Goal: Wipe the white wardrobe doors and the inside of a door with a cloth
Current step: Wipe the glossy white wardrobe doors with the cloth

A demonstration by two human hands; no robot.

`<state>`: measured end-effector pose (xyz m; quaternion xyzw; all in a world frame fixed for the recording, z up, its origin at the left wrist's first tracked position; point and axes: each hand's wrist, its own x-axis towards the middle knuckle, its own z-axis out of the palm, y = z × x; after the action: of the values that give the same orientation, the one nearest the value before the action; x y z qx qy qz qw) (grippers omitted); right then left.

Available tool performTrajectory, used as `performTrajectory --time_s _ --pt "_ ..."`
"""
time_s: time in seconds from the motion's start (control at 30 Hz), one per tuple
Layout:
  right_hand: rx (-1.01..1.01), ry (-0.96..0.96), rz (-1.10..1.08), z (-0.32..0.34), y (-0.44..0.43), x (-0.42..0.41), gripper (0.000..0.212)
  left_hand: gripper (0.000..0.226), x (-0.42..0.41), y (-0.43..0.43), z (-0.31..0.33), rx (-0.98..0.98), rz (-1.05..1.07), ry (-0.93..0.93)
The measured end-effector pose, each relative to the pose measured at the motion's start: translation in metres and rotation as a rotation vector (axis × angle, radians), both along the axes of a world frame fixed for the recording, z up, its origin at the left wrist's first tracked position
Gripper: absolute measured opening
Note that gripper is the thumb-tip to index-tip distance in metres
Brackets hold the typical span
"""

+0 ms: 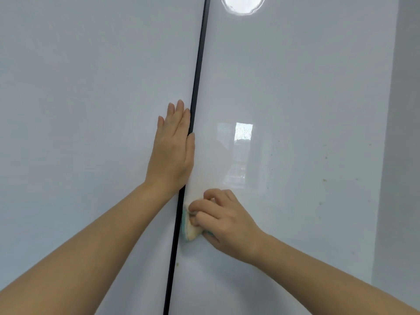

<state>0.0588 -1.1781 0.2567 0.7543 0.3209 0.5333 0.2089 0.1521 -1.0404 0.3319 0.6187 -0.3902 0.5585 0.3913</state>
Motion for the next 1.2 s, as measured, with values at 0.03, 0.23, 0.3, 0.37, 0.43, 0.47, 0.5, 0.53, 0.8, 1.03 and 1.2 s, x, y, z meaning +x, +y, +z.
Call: performTrajectory --time_s 0.03,0.23,0.3,0.37,0.43,0.47,0.5,0.53,0.8,1.03,1.2 --pt "-0.039 0.003 -0.022 -0.002 -0.004 -0.004 0.016 0.054 0.000 -0.002 -0.001 -0.003 0.012 0.004" --pt "0.376 -0.242 -0.116 0.111 -0.030 -0.022 0.025 0.057 0.005 -0.008 -0.003 -0.023 0.125 -0.040" --pt "0.667 -0.338 -0.111 0.159 -0.041 -0.032 0.023 0.057 0.005 -0.009 -0.003 -0.024 0.146 -0.048" --pt "0.761 -0.388 -0.109 0.176 -0.046 -0.036 0.022 0.056 0.006 -0.010 -0.004 -0.030 0.155 -0.055" --pt "0.639 -0.381 -0.125 0.155 -0.044 -0.031 0.024 0.054 0.005 -0.013 -0.004 -0.046 0.157 -0.037" --pt "0.519 -0.345 -0.117 0.133 -0.042 -0.028 0.024 0.054 0.004 -0.015 -0.004 -0.061 0.155 -0.021" --pt "0.380 -0.290 -0.106 0.104 -0.041 -0.027 0.024 0.054 0.002 -0.017 -0.005 -0.078 0.158 -0.006" --pt "0.244 -0.220 -0.108 0.074 -0.042 -0.028 0.022 0.055 0.001 -0.020 -0.005 -0.097 0.167 0.002" --pt "0.061 -0.107 -0.201 0.058 -0.063 -0.042 0.022 0.055 0.003 -0.023 -0.008 -0.116 0.255 -0.014" --pt "0.680 -0.377 -0.155 0.145 -0.075 -0.052 0.022 0.054 0.005 -0.024 -0.008 -0.125 0.269 -0.016" --pt "0.110 -0.182 -0.200 0.042 -0.086 -0.059 0.020 0.054 0.003 -0.026 -0.009 -0.133 0.261 0.004"
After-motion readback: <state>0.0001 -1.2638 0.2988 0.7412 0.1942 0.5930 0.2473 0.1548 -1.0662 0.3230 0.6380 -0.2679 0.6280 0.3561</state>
